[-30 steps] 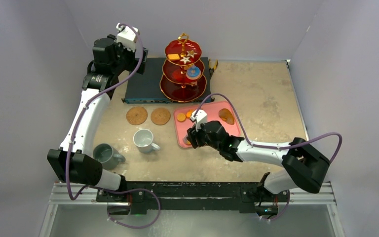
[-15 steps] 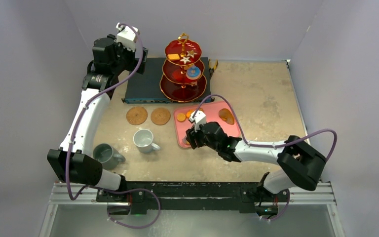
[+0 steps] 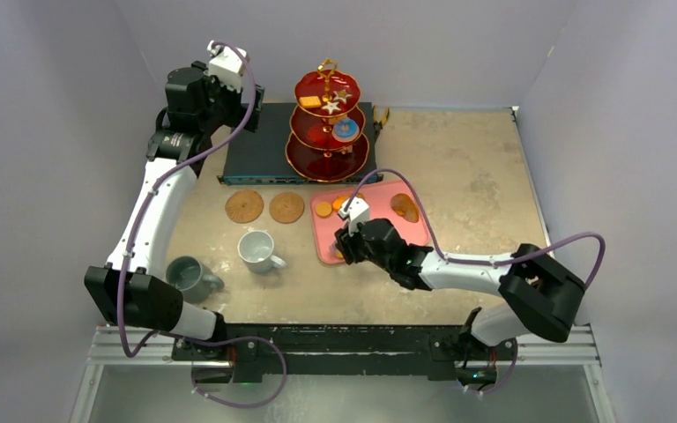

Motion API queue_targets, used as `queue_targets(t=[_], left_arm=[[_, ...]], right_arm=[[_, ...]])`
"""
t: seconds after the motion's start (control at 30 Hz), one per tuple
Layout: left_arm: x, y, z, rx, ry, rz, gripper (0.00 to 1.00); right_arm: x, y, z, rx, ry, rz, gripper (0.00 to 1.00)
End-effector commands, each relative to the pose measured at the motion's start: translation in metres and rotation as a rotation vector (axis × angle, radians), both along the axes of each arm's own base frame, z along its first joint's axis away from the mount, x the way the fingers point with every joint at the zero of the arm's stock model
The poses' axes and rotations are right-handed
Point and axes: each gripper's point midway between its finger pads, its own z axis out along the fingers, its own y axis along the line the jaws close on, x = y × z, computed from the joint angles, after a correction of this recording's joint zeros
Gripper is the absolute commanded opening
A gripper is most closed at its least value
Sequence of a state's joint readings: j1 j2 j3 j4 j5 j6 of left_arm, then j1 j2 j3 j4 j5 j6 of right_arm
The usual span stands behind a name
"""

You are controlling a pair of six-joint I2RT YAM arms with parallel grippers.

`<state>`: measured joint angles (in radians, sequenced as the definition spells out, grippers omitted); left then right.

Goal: Serve the afternoon tea

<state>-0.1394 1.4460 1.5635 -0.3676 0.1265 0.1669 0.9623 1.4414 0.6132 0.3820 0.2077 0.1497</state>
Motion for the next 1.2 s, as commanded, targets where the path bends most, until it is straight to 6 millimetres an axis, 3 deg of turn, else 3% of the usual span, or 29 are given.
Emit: queue_targets(t=[0.0,0.23,0.57,0.83,1.0,1.17], left_arm=[[-0.004,0.003,0.032,-0.024,-0.074,0.006,0.99],[-0.003,0.003,0.031,-0.023,-0.072,0.008,0.99],[-0.003,0.003,0.035,-0.029,-0.081,0.011,0.99],[-0.003,0.005,0.038,-0.021,-0.091,0.019,0.99],[-0.003,0.005,0.037,-0.024,-0.090,0.017,0.99],[-0.004,0.004,0.038,-0.027,-0.092,0.013,0.99]], right_arm=[[0.008,0.005,0.040,0.044,-0.058,-0.013,0.33],[0.043,0.011,0.131,0.071,-0.237,-0.026,0.33],[0.138,0.005,0.299,0.189,-0.490,-0.065,0.33],[0.197,-0.005,0.364,0.178,-0.600,-0.125,0.33],[0.212,-0.003,0.396,0.212,-0.652,-0.141,0.33],[0.218,0.003,0.413,0.252,-0.670,-0.128,0.33]])
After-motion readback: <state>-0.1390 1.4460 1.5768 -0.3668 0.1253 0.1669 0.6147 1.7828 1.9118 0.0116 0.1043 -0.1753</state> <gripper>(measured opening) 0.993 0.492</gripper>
